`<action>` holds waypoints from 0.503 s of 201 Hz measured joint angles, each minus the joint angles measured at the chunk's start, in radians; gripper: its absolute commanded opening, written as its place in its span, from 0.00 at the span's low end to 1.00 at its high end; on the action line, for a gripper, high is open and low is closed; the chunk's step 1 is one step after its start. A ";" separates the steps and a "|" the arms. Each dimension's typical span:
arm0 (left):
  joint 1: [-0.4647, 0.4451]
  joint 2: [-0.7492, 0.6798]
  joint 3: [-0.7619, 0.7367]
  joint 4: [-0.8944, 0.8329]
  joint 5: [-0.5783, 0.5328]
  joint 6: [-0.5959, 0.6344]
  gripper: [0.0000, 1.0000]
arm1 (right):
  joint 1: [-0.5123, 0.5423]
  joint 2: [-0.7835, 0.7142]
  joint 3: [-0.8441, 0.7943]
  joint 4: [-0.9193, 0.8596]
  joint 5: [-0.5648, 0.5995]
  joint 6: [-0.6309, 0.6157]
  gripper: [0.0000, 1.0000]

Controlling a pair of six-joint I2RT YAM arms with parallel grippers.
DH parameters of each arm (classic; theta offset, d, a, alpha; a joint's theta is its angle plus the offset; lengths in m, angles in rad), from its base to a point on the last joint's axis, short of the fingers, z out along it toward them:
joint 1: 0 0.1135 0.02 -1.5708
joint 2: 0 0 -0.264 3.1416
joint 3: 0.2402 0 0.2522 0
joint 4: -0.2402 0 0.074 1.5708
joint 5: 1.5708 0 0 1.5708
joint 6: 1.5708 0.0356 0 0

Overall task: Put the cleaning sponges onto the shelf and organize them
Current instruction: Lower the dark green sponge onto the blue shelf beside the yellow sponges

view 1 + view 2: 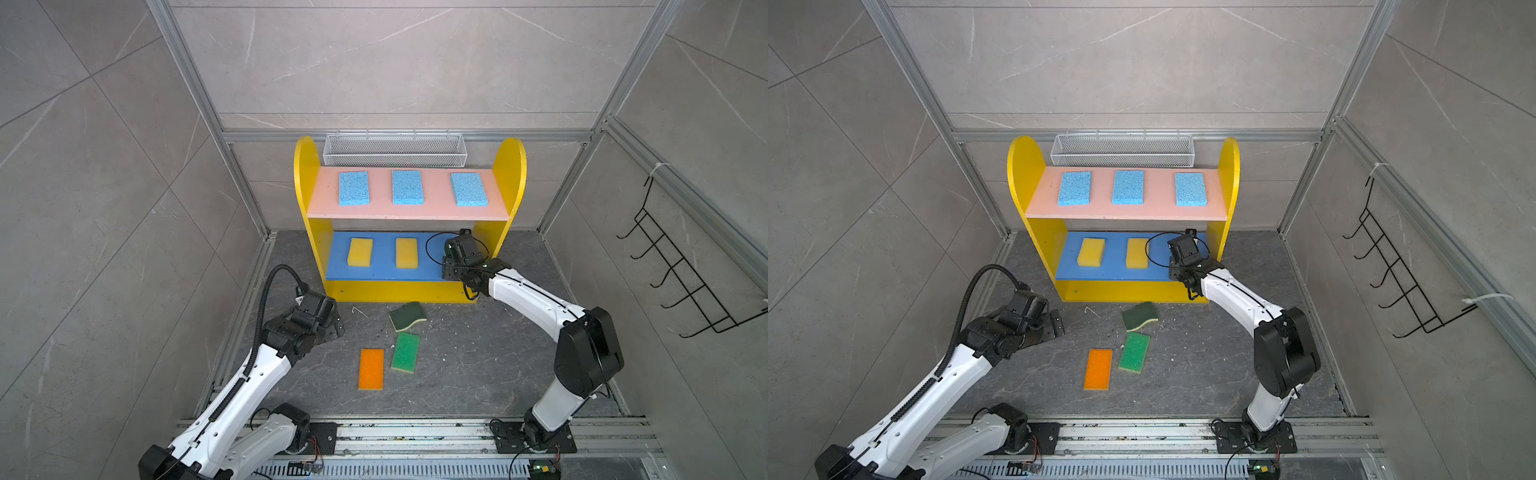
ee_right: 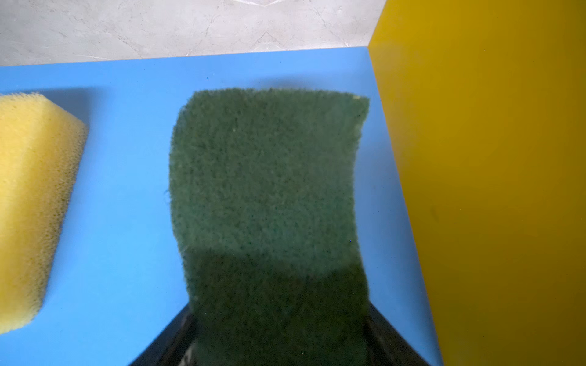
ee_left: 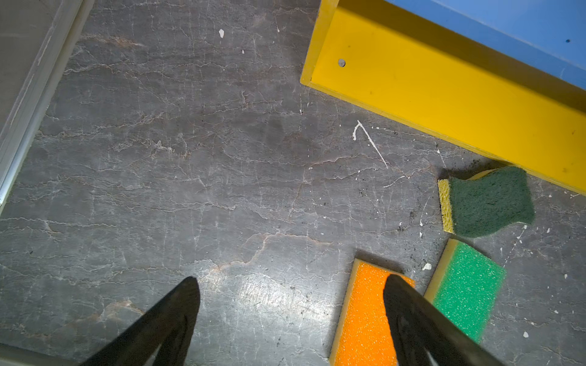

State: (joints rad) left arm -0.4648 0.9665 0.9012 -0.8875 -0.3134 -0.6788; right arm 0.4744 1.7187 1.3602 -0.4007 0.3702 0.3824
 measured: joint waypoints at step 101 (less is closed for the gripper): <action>0.000 0.003 0.000 0.002 0.001 -0.005 0.93 | -0.010 0.045 0.018 0.048 0.000 -0.021 0.73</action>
State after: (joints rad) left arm -0.4648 0.9695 0.9012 -0.8852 -0.3126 -0.6834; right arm 0.4641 1.7634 1.3781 -0.3531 0.3698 0.3614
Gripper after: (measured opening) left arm 0.931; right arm 0.726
